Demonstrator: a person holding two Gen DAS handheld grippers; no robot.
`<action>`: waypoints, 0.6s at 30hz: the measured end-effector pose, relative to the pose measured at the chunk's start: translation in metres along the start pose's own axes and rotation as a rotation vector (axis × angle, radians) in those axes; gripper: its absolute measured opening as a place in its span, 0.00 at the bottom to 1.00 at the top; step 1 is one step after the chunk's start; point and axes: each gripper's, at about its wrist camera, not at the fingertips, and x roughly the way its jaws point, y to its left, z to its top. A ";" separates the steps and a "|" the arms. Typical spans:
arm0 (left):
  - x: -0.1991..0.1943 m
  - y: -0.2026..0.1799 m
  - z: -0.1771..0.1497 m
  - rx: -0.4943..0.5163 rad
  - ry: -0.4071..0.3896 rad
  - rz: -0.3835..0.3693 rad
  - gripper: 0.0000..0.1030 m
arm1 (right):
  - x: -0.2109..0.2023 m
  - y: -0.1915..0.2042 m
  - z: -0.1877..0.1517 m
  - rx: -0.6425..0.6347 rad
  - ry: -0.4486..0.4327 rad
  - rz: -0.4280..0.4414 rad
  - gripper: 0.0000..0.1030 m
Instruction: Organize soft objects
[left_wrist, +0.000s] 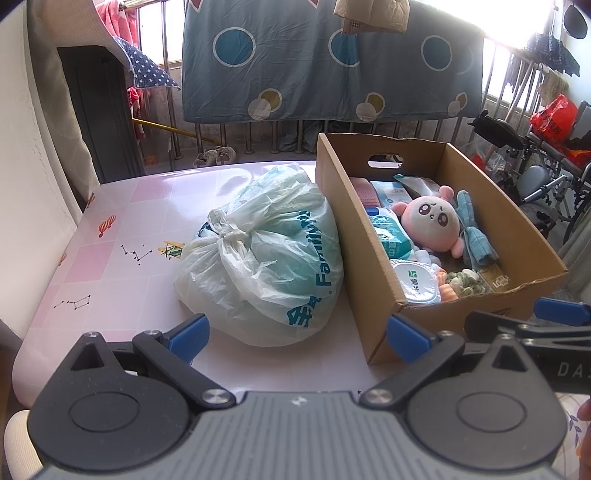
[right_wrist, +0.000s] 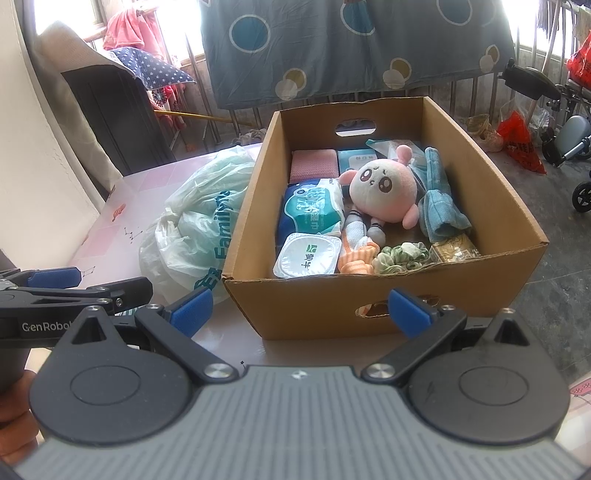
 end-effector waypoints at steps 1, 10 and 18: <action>0.000 0.000 -0.001 0.001 0.000 0.000 1.00 | 0.000 0.000 0.000 0.000 0.000 0.000 0.99; 0.000 0.001 0.000 -0.001 0.001 0.000 0.99 | 0.000 0.000 0.000 0.000 0.001 0.000 0.99; 0.000 0.001 0.000 -0.002 0.000 0.000 0.99 | 0.001 0.001 -0.001 0.000 0.001 0.001 0.99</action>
